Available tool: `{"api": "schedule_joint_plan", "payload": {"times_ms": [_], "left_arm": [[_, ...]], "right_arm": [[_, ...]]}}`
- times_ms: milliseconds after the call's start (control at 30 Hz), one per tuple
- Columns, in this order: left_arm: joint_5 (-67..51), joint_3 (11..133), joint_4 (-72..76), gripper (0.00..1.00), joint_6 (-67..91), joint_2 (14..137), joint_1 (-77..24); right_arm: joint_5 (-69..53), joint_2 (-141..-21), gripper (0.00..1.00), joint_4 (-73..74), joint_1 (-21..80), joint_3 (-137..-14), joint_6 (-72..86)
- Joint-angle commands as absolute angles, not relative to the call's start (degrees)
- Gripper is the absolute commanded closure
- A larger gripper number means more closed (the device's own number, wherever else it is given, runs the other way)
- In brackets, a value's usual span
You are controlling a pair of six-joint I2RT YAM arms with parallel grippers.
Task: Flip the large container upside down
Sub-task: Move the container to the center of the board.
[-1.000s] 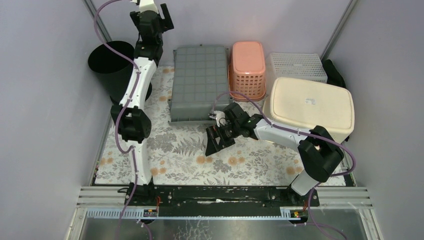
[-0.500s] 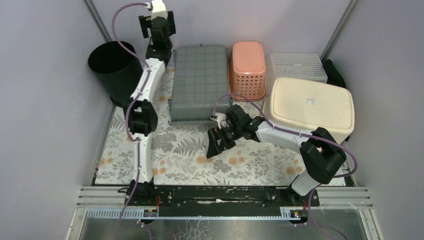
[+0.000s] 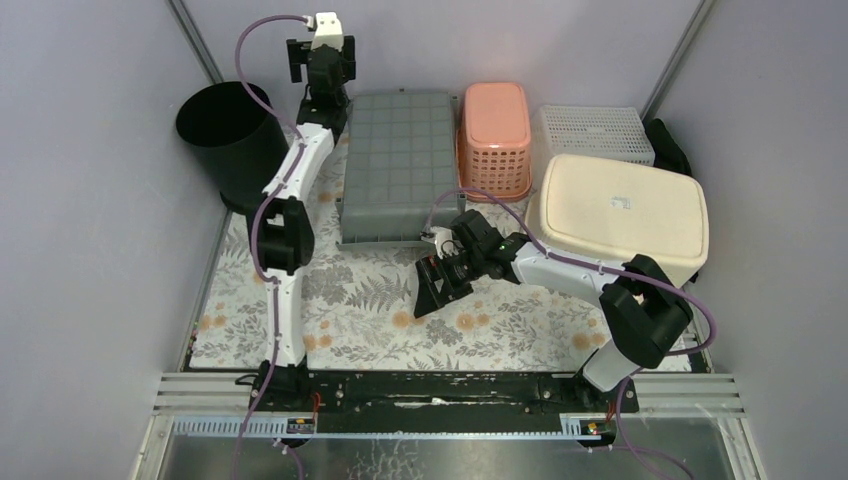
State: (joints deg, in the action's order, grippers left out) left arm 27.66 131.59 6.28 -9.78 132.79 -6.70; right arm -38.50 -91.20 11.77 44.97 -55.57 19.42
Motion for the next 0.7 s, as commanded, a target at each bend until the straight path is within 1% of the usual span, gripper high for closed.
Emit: {"api": "schedule_joint_plan", "payload": {"times_ms": [0,133,200,300,367,500,567,667], "left_arm": [[29.5,119.7,16.7,0.00,-12.3,125.3,-8.8],[43.3,106.3,34.6,0.00,-24.4,122.9,-15.6],[51.2,104.1,43.0,0.00,-31.1,124.6,-17.2],[59.3,104.2,55.5,0.00,-41.6,128.8,-17.1],[62.4,105.5,63.6,0.00,-48.0,131.7,-16.7],[66.9,107.8,72.0,0.00,-54.4,135.4,-15.3],[67.1,103.8,80.9,0.00,-56.9,134.9,-15.2],[70.0,101.4,84.7,0.00,-55.6,135.5,-14.0]], "right_arm": [[-39.1,-91.1,0.01,12.5,45.1,-56.5,19.6],[-39.6,-93.0,0.01,12.9,45.4,-57.8,20.0],[-39.2,-93.3,0.01,13.6,45.8,-58.7,20.1],[-38.6,-93.3,0.01,14.6,46.3,-59.3,20.4],[-38.5,-93.8,0.01,15.3,46.8,-59.7,20.4],[-38.0,-96.2,0.02,17.3,48.0,-62.0,20.1],[-37.9,-97.8,0.02,18.0,48.5,-63.5,20.0],[-37.6,-100.1,0.02,18.9,49.6,-66.2,20.0]]}}
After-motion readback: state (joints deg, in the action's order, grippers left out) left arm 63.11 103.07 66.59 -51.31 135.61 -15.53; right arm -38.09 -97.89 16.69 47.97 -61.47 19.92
